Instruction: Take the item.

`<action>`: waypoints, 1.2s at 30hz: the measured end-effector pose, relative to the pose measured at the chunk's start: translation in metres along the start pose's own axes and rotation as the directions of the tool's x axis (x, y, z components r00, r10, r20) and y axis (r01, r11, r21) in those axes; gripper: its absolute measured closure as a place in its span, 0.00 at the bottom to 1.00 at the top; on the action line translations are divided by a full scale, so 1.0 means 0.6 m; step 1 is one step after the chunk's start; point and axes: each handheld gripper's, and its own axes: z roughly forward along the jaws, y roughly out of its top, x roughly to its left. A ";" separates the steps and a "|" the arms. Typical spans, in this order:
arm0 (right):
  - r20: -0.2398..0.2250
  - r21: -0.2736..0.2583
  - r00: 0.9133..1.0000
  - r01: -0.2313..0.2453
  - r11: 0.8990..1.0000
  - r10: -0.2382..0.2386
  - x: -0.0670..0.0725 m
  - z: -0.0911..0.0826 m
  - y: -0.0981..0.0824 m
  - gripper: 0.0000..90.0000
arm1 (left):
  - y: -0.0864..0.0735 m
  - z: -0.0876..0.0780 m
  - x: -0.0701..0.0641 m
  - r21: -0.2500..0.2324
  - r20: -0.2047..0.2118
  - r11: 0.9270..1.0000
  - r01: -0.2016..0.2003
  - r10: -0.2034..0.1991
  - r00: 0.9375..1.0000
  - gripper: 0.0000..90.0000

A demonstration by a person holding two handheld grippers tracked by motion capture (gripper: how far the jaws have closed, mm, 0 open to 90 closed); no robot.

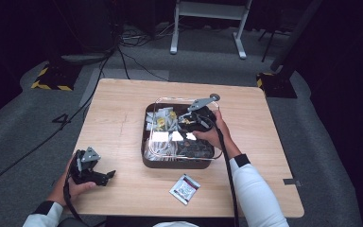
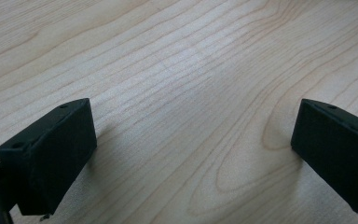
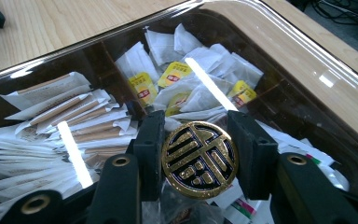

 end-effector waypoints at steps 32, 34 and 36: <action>-0.059 0.038 0.998 0.010 0.999 -0.008 0.012 0.064 0.004 0.65 | 0.000 0.000 0.000 0.000 0.002 1.000 -0.002 0.002 1.000 0.00; -0.054 0.042 0.999 0.011 0.999 -0.008 0.010 0.062 0.004 0.65 | 0.000 0.000 0.000 0.001 0.002 1.000 -0.002 0.002 1.000 0.00; -0.055 0.046 0.998 0.011 0.999 -0.008 0.008 0.060 0.001 0.65 | 0.000 0.000 0.000 0.001 0.002 1.000 -0.002 0.002 1.000 0.00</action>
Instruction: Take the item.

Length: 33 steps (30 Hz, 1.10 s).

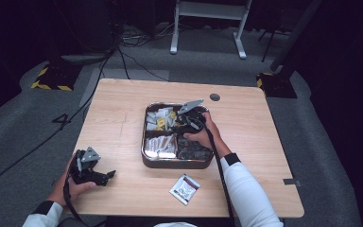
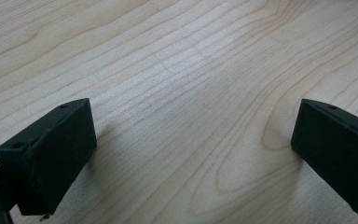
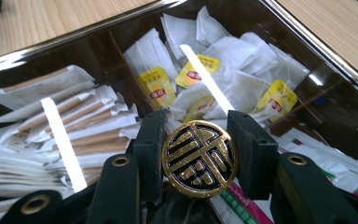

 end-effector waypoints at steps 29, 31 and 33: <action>0.035 0.017 0.999 0.041 0.999 -0.042 0.009 -0.007 0.002 0.37 | 0.000 0.000 0.000 -0.002 -0.003 1.000 0.001 -0.001 1.000 0.00; 0.039 0.002 0.999 0.035 0.999 -0.035 0.008 -0.012 0.002 0.34 | 0.000 0.000 0.000 -0.002 -0.003 1.000 0.001 -0.001 1.000 0.00; 0.048 -0.005 0.998 0.038 0.999 -0.037 0.008 -0.017 0.002 0.33 | 0.000 0.000 0.000 -0.002 -0.003 1.000 0.000 0.000 1.000 0.00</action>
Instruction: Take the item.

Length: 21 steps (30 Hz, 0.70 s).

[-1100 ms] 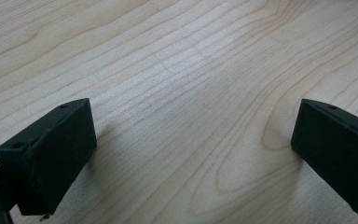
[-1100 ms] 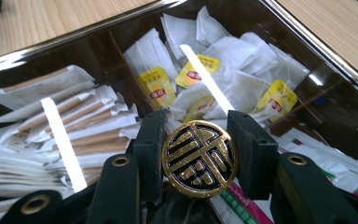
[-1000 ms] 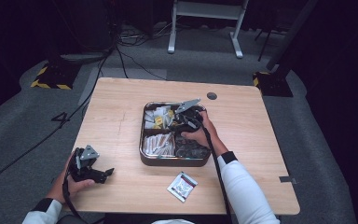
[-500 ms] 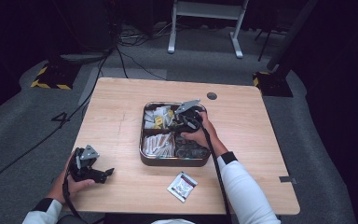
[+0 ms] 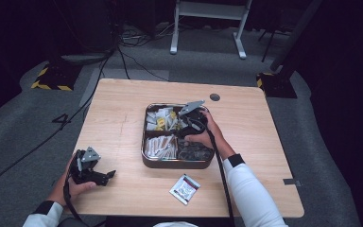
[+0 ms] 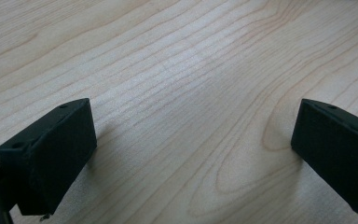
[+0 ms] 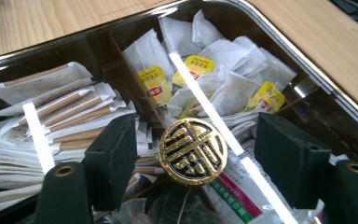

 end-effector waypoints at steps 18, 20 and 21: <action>0.006 0.026 0.999 0.049 0.998 -0.049 0.006 -0.041 0.001 0.31 | 0.000 0.000 0.001 0.002 0.003 1.000 -0.002 0.002 1.000 0.00; 0.012 0.028 0.999 0.053 0.998 -0.053 0.006 -0.046 0.000 0.31 | 0.000 0.000 0.001 0.002 0.003 1.000 -0.003 0.003 1.000 0.00; 0.009 0.025 0.999 0.051 0.998 -0.051 0.006 -0.049 -0.001 0.31 | 0.000 0.000 0.001 0.002 0.002 1.000 -0.003 0.003 1.000 0.00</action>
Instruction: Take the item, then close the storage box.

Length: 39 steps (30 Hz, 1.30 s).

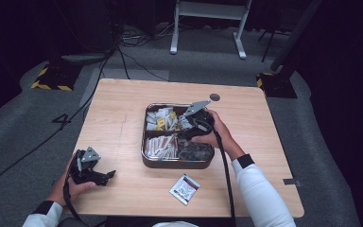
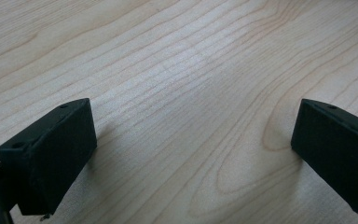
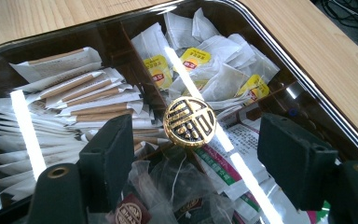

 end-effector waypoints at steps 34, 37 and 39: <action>0.072 -0.016 0.997 -0.002 1.000 0.003 -0.008 -0.098 -0.068 0.30 | 0.000 0.000 0.000 0.000 0.001 1.000 0.000 0.000 1.000 0.00; 0.076 -0.024 0.997 -0.004 1.000 0.006 -0.006 -0.104 -0.073 0.30 | 0.000 0.000 0.000 0.000 0.000 1.000 0.002 -0.002 1.000 0.00; 0.088 -0.025 0.996 -0.003 1.000 0.005 -0.004 -0.108 -0.078 0.29 | -0.001 0.000 0.000 -0.001 -0.001 1.000 0.004 -0.004 1.000 0.00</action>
